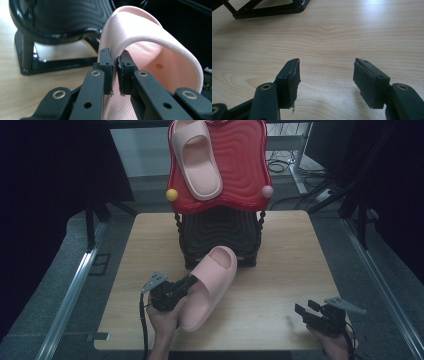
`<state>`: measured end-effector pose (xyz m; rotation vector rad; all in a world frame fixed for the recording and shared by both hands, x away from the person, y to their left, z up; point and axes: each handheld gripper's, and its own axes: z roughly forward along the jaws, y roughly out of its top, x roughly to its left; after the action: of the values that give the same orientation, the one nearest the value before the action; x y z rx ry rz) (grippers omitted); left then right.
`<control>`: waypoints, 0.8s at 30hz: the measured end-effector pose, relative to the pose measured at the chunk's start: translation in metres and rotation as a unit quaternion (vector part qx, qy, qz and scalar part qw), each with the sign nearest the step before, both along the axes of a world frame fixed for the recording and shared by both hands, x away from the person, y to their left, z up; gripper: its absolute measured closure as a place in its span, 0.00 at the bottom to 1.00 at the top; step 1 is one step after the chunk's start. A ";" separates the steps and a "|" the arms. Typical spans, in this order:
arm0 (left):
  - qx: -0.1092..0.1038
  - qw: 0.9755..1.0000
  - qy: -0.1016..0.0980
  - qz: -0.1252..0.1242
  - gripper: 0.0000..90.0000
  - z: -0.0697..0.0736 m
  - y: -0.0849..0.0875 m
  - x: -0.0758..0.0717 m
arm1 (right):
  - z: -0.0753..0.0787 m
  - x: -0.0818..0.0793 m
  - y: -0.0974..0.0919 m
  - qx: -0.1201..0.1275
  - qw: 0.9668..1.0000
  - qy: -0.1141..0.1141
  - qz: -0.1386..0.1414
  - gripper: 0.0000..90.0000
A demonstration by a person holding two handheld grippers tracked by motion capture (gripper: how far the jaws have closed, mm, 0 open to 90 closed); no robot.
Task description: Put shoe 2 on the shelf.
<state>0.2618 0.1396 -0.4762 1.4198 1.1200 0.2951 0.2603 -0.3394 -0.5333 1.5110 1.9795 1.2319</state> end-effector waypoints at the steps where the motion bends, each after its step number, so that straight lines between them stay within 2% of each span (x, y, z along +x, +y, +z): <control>1: 0.001 1.000 -0.005 0.000 0.93 0.004 0.000 0.000 | 0.000 0.000 0.000 0.000 1.000 0.000 0.000 0.42; 4: 0.003 1.000 -0.020 0.002 0.93 0.017 -0.001 0.001 | 0.000 0.000 0.000 0.000 1.000 0.001 0.000 0.42; 12: -0.015 0.999 -0.047 0.007 0.93 0.041 0.001 0.004 | -0.002 0.001 -0.001 0.001 1.000 0.006 -0.004 0.42; 24: -0.014 0.997 -0.082 0.007 0.93 0.076 -0.006 0.011 | -0.003 0.002 -0.001 0.002 1.000 0.008 -0.005 0.42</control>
<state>0.2725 0.1339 -0.3998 1.3390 0.9970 0.3969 0.2621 -0.3403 -0.5364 1.5360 1.9789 1.2249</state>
